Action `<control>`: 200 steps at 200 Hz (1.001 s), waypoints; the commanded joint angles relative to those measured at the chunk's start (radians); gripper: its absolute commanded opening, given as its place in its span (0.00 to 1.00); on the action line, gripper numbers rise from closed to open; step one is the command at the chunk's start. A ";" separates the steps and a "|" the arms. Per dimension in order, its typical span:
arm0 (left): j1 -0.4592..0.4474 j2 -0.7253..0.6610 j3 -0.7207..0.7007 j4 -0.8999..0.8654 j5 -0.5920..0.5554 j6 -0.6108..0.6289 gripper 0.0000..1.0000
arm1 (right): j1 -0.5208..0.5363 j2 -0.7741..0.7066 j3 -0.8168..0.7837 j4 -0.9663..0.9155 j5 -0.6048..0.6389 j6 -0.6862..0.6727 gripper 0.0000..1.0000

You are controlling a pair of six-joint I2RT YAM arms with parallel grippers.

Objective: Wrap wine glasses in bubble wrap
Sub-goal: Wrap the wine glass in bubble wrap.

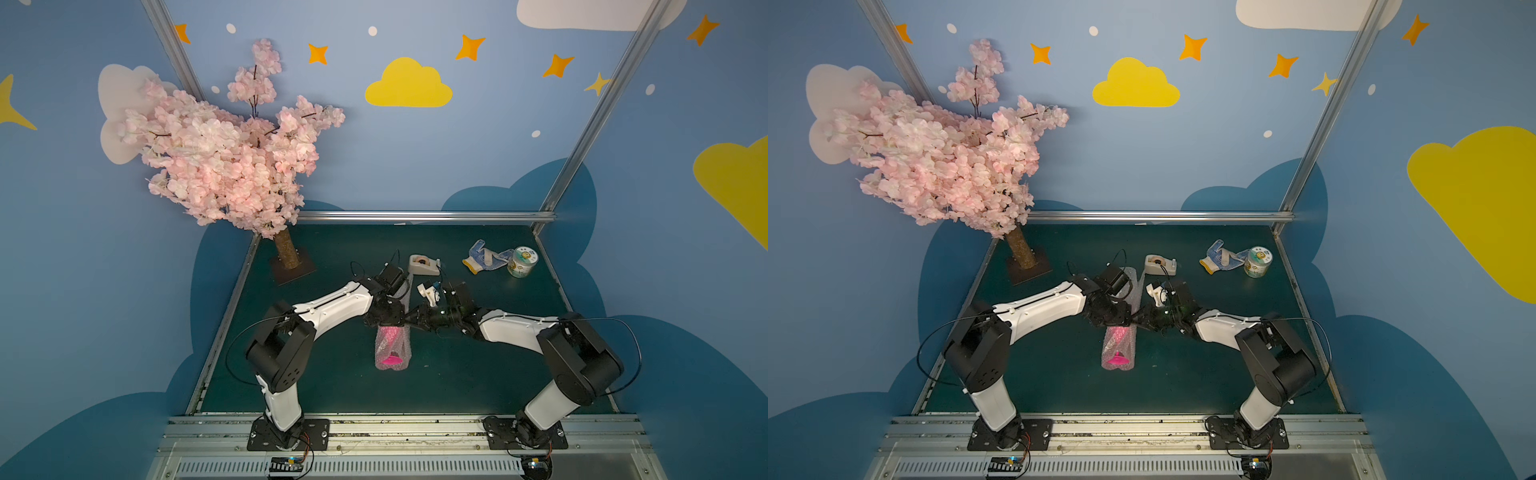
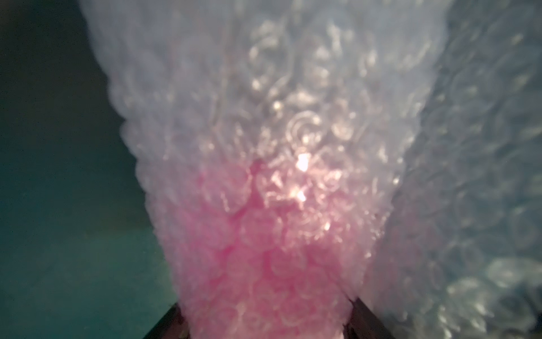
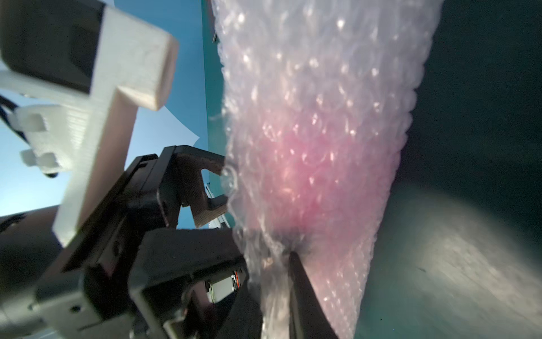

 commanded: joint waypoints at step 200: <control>0.092 -0.268 -0.283 0.303 0.197 -0.133 0.85 | 0.099 0.076 0.096 -0.127 0.029 -0.099 0.07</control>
